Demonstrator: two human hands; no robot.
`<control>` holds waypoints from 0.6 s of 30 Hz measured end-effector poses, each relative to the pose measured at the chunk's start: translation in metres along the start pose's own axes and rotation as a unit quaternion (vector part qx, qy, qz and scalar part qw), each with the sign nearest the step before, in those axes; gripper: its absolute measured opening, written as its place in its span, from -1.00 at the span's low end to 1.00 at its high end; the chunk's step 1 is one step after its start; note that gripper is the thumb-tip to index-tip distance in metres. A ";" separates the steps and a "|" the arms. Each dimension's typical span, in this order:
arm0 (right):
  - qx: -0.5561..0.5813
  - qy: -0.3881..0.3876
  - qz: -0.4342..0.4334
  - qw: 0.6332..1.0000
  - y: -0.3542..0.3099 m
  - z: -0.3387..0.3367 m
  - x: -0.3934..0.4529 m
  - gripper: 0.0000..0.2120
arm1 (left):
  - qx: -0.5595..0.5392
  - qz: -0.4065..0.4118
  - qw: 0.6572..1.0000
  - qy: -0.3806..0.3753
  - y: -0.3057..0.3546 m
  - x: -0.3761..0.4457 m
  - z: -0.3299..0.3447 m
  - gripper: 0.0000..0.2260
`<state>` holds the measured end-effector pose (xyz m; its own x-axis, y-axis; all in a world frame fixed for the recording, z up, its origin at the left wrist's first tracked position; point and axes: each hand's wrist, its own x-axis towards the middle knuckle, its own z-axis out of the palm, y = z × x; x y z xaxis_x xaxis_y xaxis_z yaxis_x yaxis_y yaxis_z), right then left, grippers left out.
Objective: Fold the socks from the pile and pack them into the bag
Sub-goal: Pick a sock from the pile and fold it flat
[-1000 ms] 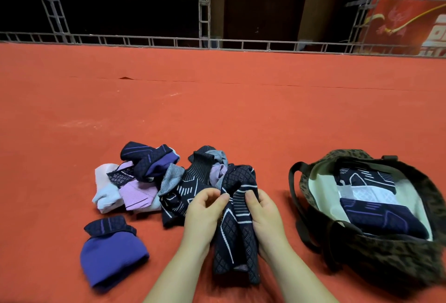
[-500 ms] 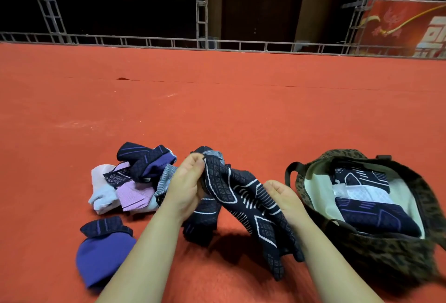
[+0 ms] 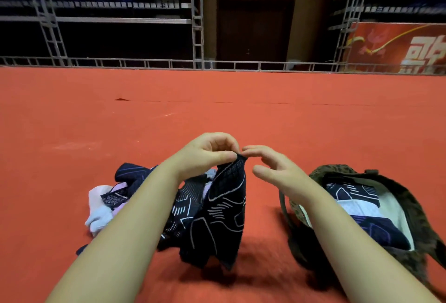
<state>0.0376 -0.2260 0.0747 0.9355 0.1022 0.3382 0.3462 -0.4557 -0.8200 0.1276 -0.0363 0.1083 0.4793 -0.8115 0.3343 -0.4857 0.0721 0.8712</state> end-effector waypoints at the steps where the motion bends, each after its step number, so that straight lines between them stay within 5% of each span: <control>1: -0.014 -0.011 -0.003 1.000 -0.006 -0.004 0.004 -0.62 | 0.001 0.010 1.000 -0.003 0.005 0.000 -0.004 -0.86; 8: -0.149 -0.094 -0.020 0.984 -0.034 -0.024 0.021 -0.83 | 0.035 0.016 0.999 -0.017 0.023 -0.005 -0.023 -0.95; 12: -0.006 -0.081 0.004 0.997 -0.037 -0.031 0.017 -0.78 | 0.083 -0.006 0.996 -0.016 0.022 -0.014 -0.032 -0.82; 15: 0.037 -0.109 0.013 0.993 -0.037 -0.029 0.013 -0.86 | 0.190 0.005 0.981 -0.032 0.021 -0.014 -0.032 -0.90; 18: 0.085 -0.092 0.025 0.992 -0.034 -0.033 0.012 -0.74 | 0.199 0.018 0.980 -0.016 0.017 -0.009 -0.033 -0.88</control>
<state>0.0343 -0.2383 0.1220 0.9438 0.2492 0.2173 0.2905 -0.3111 -0.9049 0.1388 -0.0084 0.1320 0.4375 -0.8303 0.3453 -0.7510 -0.1262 0.6481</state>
